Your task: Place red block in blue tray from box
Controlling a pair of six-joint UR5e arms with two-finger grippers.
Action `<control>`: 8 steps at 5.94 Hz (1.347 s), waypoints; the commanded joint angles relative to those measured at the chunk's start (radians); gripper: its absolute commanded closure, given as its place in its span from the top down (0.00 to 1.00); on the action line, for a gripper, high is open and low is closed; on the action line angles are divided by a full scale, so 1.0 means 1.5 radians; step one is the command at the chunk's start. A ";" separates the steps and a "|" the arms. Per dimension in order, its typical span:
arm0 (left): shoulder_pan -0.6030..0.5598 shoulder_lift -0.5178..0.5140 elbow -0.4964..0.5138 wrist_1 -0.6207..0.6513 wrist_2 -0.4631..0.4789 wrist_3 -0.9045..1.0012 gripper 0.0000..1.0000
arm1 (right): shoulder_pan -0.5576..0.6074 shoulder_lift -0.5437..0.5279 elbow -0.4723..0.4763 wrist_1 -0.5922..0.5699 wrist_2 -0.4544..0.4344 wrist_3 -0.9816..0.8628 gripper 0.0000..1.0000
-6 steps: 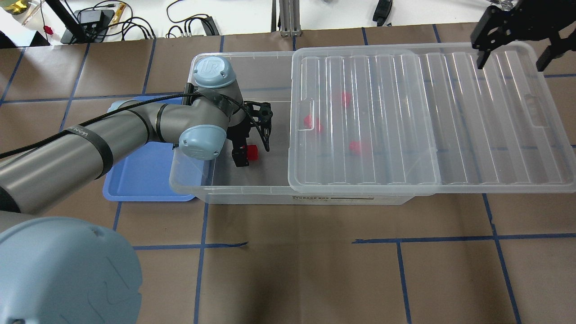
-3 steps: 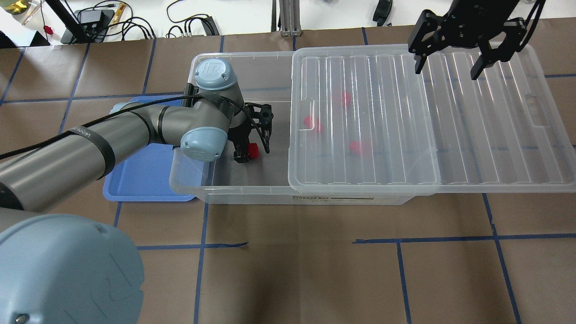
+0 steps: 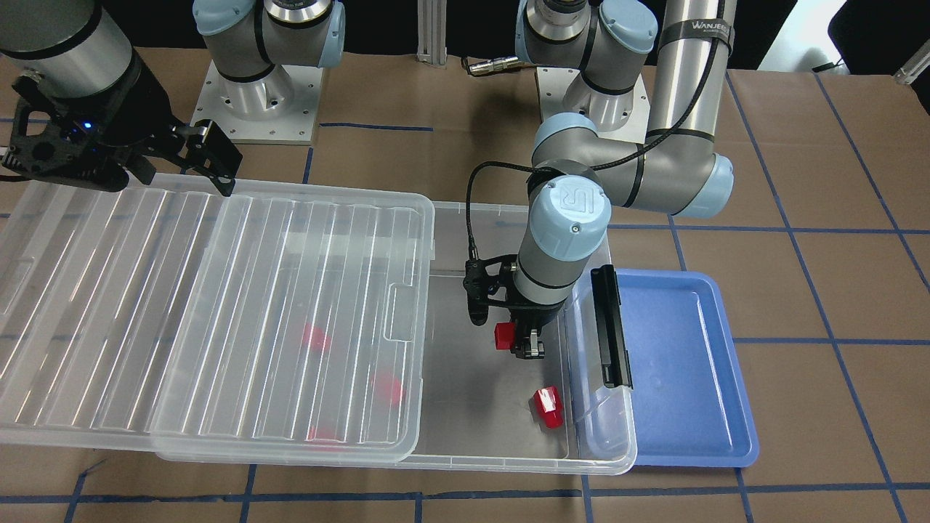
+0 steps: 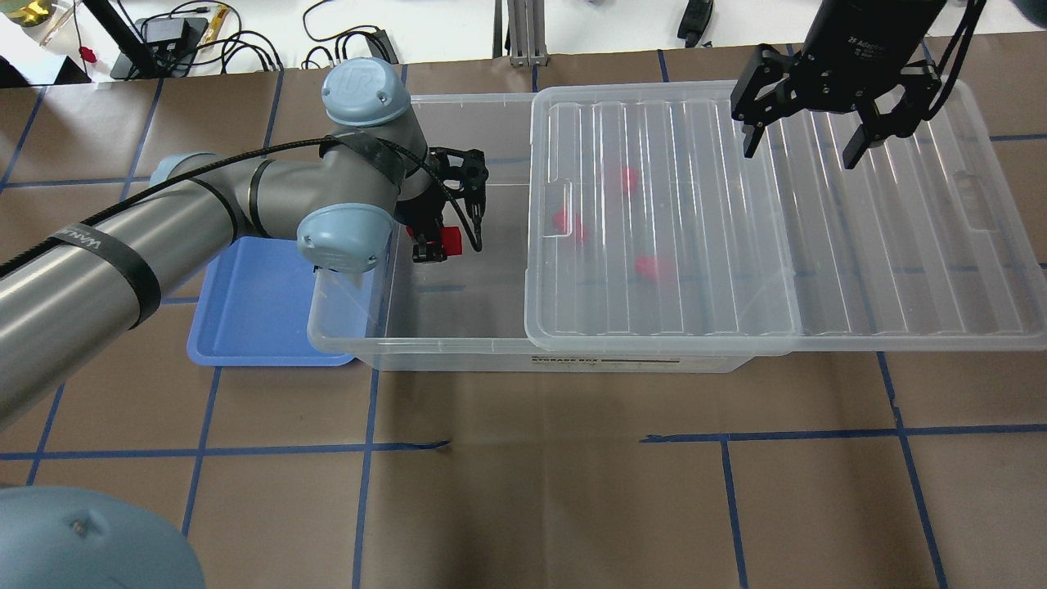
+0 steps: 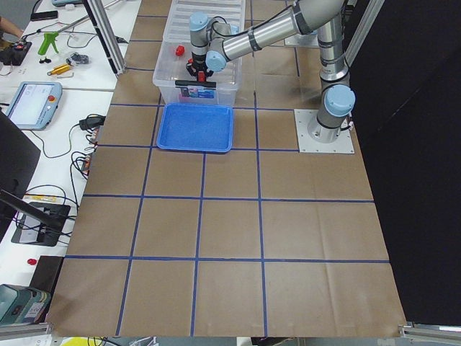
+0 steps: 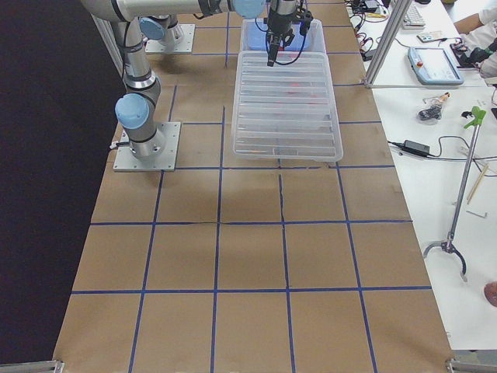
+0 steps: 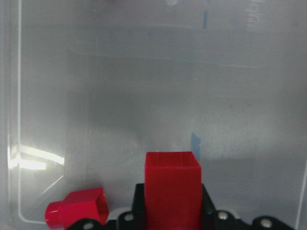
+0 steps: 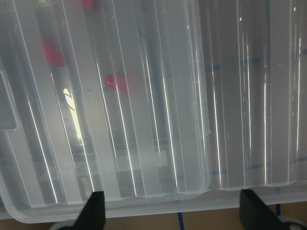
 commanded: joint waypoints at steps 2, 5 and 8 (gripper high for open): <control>0.082 0.127 0.066 -0.184 0.017 0.007 0.06 | -0.001 0.000 0.006 0.000 0.000 -0.002 1.00; 0.242 0.114 0.033 -0.184 0.020 0.243 0.05 | -0.081 0.002 0.006 -0.001 -0.011 -0.062 1.00; 0.270 -0.009 -0.006 -0.075 0.019 0.342 0.05 | -0.294 0.047 0.007 -0.062 -0.082 -0.319 1.00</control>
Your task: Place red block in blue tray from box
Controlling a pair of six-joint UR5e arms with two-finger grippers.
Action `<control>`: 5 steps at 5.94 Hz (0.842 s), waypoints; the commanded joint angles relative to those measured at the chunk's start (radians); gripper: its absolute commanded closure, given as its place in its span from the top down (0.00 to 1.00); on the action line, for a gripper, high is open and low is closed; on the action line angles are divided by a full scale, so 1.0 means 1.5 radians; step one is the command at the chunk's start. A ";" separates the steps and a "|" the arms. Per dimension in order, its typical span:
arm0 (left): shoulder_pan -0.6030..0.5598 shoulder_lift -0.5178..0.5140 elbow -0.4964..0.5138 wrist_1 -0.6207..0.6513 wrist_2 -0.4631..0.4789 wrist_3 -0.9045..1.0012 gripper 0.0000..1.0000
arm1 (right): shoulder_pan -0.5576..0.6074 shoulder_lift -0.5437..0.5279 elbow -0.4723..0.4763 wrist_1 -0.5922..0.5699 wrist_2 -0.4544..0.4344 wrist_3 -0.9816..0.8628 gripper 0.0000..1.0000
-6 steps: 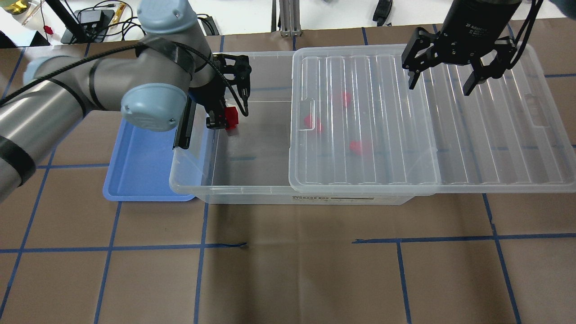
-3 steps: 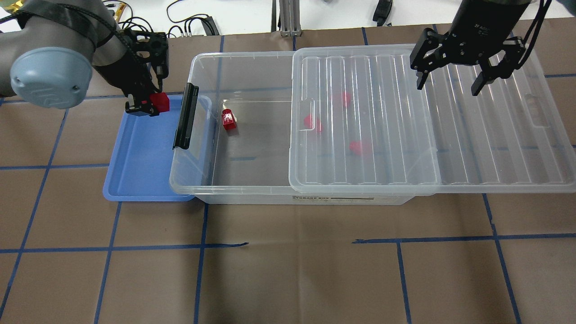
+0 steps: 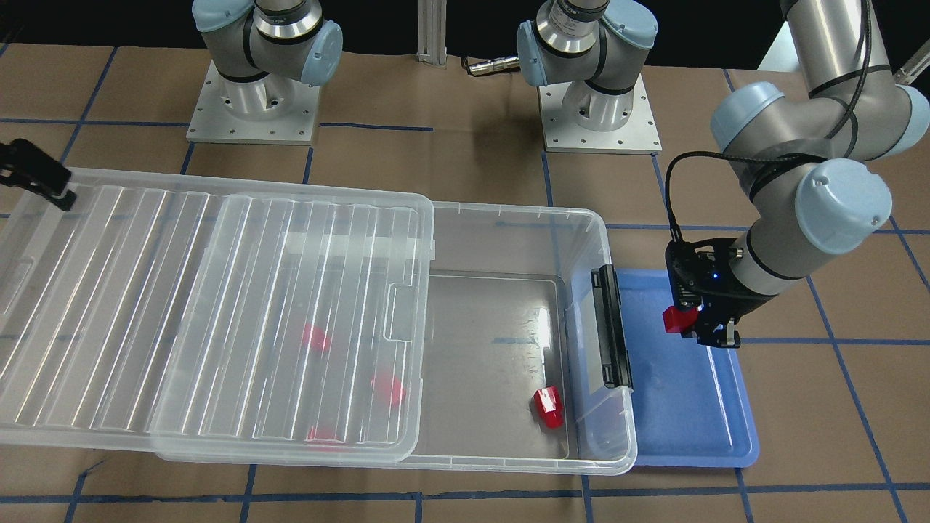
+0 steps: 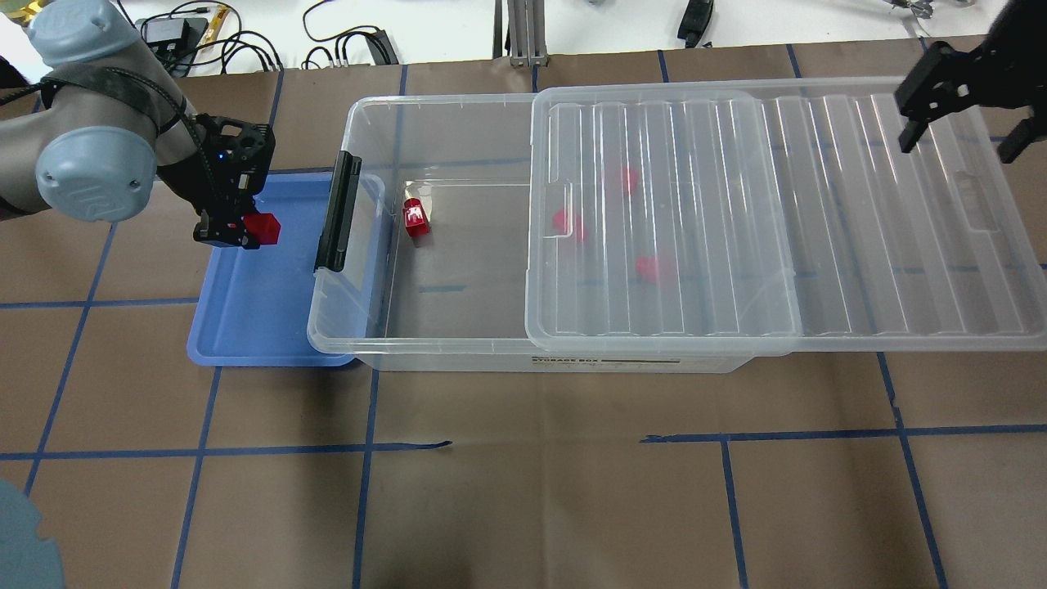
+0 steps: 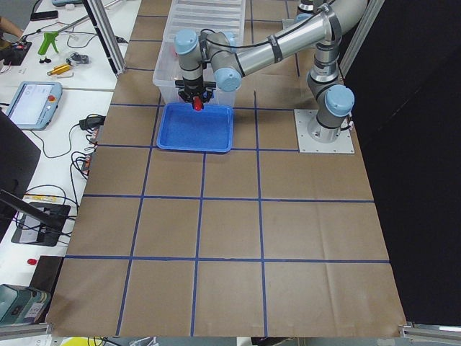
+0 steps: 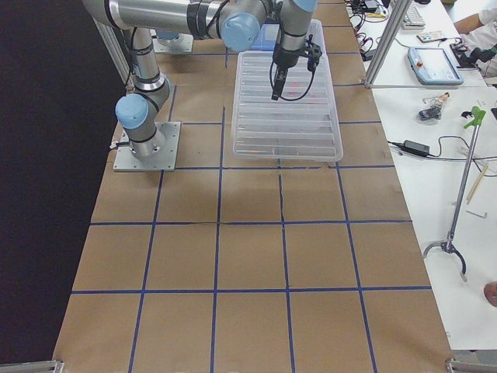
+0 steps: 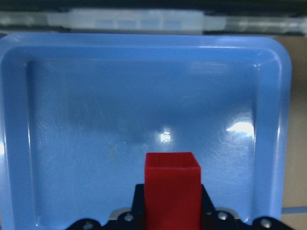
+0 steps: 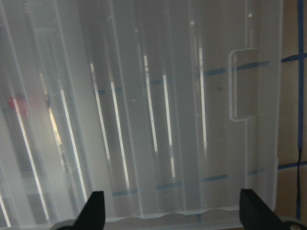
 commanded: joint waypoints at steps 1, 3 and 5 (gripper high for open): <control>0.006 -0.081 -0.009 0.071 -0.004 0.027 0.05 | -0.124 0.057 0.002 -0.087 -0.060 -0.137 1.00; 0.006 -0.119 -0.009 0.114 -0.006 0.027 0.13 | -0.187 0.111 0.042 -0.195 -0.060 -0.218 1.00; 0.004 -0.123 -0.006 0.121 -0.002 0.017 0.98 | -0.193 0.114 0.105 -0.236 -0.057 -0.222 1.00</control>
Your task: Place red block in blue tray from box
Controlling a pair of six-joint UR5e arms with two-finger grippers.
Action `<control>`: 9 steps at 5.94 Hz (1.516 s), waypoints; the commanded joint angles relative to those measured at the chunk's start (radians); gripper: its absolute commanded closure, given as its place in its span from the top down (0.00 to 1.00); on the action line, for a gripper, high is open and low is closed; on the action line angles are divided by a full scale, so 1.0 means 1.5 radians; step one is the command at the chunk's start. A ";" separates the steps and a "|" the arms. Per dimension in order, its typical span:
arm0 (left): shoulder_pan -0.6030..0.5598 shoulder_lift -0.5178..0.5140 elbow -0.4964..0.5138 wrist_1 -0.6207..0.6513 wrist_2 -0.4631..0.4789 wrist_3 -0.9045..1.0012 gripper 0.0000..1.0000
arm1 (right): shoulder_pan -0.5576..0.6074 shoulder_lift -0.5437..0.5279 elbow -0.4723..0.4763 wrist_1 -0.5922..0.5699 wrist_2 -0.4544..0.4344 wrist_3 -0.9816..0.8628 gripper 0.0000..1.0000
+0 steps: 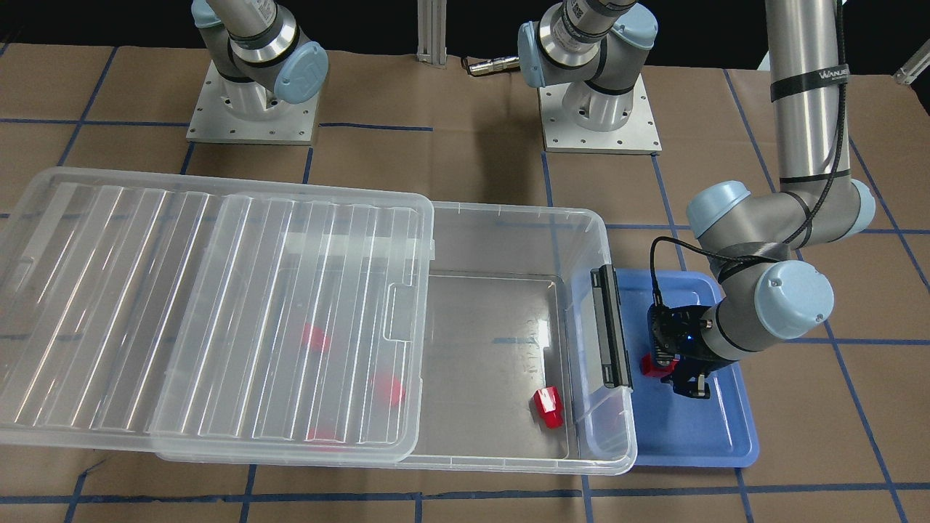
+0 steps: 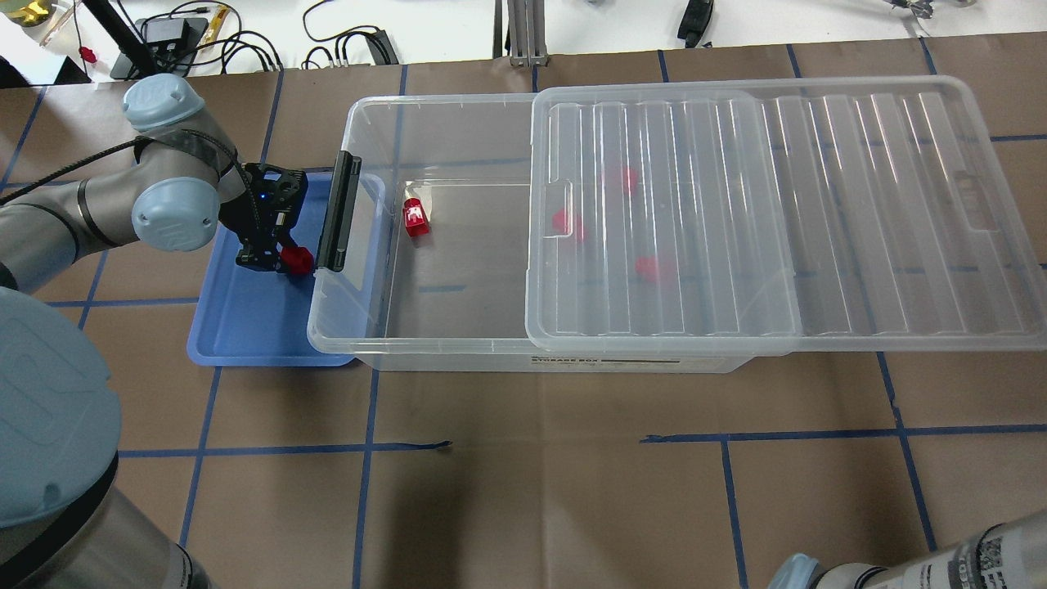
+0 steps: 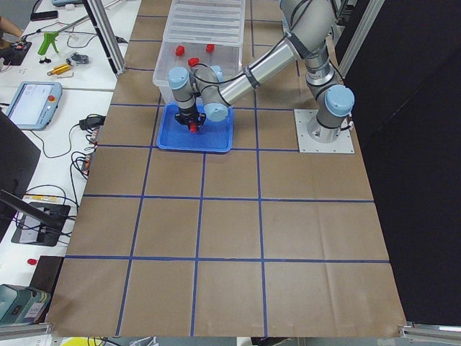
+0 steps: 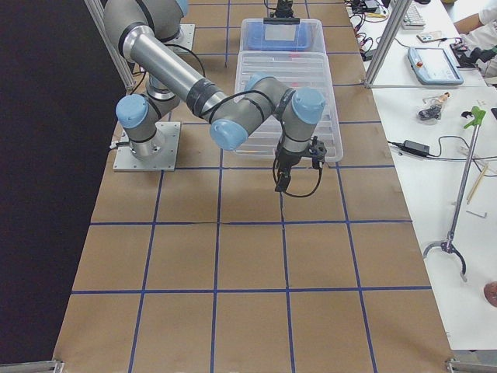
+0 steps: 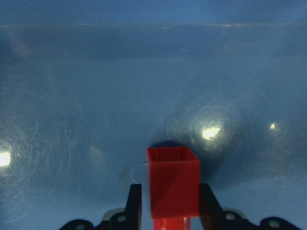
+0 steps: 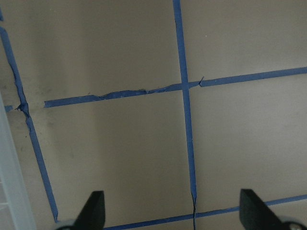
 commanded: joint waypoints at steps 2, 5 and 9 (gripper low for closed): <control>-0.023 0.069 0.025 -0.087 0.000 -0.092 0.98 | 0.005 -0.026 0.050 -0.005 0.018 0.001 1.00; -0.041 0.244 0.075 -0.333 -0.003 -0.189 0.98 | 0.016 -0.043 0.087 -0.008 0.052 0.000 1.00; -0.155 0.315 0.096 -0.389 -0.009 -0.648 0.98 | 0.056 -0.087 0.146 -0.008 0.086 0.004 1.00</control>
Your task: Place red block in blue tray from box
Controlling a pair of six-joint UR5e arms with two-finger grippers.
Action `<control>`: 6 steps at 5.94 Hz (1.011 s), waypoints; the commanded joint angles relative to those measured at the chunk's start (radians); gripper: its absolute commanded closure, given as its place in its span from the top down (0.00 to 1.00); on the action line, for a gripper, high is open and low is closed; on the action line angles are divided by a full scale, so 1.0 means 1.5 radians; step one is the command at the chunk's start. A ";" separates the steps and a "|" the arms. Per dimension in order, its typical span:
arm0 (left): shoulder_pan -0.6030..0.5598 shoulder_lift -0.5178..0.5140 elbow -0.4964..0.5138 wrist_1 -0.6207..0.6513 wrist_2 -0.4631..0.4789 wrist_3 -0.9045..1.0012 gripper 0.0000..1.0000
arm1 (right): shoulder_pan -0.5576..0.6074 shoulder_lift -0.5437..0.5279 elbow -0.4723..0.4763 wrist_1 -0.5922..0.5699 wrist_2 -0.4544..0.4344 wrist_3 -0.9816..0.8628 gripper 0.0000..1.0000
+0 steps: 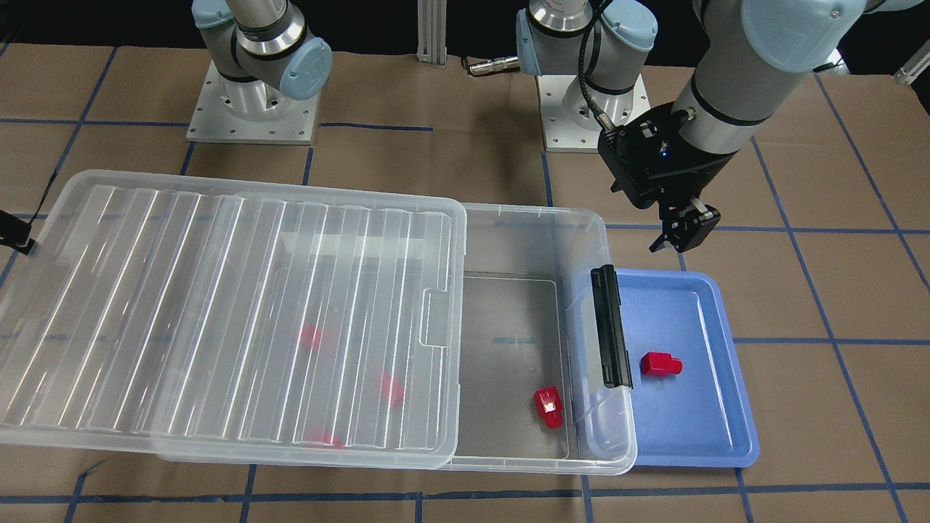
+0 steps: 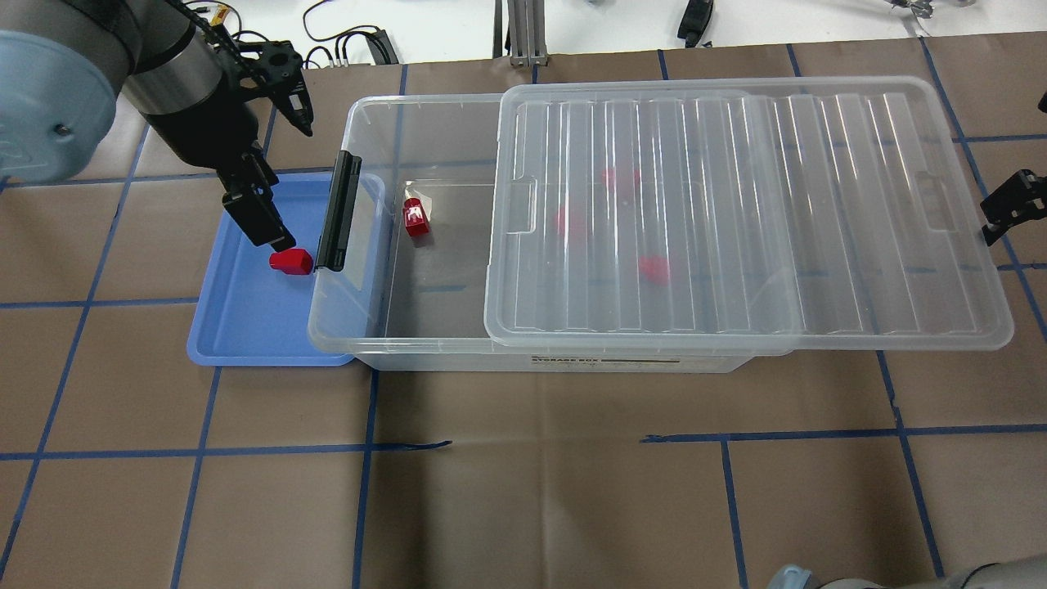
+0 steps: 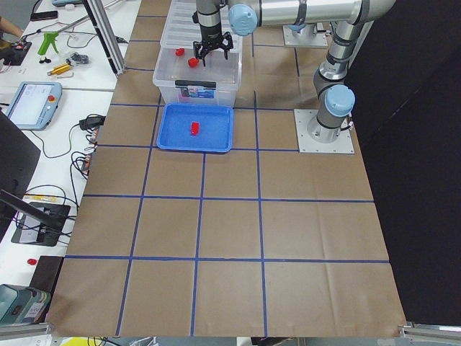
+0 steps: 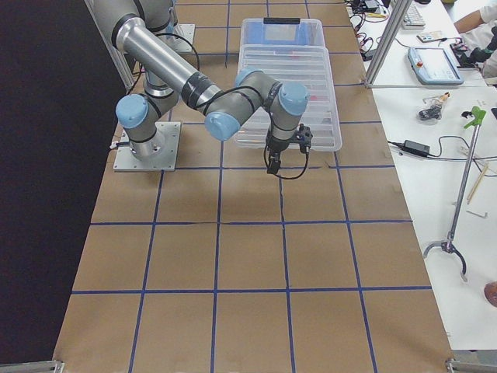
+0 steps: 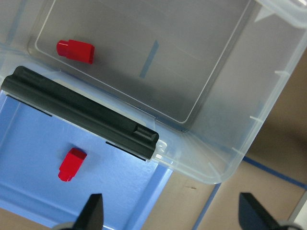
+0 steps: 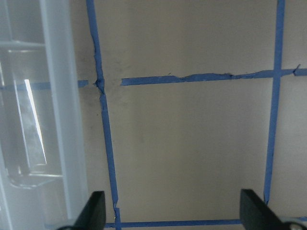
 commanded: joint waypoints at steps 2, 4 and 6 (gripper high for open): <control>-0.007 0.048 0.005 0.010 0.002 -0.455 0.98 | 0.037 -0.025 0.038 0.000 0.019 0.004 1.00; -0.010 0.054 0.002 0.023 0.001 -0.653 0.98 | 0.071 -0.025 0.039 0.000 0.019 0.014 1.00; -0.017 0.053 0.005 0.023 0.003 -0.775 0.98 | 0.102 -0.028 0.040 0.001 0.041 0.030 1.00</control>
